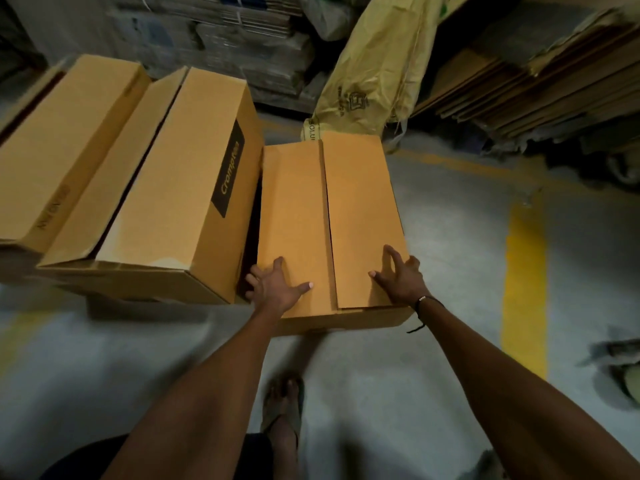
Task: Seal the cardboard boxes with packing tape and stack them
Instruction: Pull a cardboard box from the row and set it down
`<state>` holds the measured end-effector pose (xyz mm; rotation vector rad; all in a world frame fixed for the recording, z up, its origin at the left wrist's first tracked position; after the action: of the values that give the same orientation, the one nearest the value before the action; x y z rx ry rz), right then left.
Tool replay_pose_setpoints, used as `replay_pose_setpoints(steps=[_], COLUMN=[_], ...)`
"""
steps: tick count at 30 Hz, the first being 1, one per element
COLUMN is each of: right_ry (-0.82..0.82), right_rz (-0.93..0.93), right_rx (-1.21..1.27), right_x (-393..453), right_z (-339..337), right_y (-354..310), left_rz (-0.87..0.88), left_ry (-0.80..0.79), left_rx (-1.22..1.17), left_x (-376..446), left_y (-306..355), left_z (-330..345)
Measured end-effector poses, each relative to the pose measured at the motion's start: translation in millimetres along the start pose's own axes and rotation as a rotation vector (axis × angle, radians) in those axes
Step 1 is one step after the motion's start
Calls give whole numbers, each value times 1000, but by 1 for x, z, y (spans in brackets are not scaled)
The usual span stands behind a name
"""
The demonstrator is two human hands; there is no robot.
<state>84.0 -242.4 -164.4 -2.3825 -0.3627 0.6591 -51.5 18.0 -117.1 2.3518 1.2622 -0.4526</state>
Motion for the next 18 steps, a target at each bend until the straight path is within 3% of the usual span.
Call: replay_pose_setpoints(steps=[11, 18], right_ry=[171, 144], right_rz=[156, 165], right_rx=[-274, -318], right_x=[-53, -105], right_z=[-107, -131], right_y=[121, 170], left_rz=[170, 215], left_ry=[-39, -224], left_rx=[-85, 5], left_x=[-119, -210], left_y=[102, 171], left_z=[106, 165])
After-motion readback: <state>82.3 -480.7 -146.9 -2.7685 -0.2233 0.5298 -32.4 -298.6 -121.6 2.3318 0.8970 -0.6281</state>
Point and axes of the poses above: each hand's wrist, its own x-axis towards the middle knuckle, its own z-axis out of the palm, y = z × x, the point moved 1 cm from there along x, towards the middle knuckle, and after that the axes turned 9 degrees about -z, right-handed, at the moved point
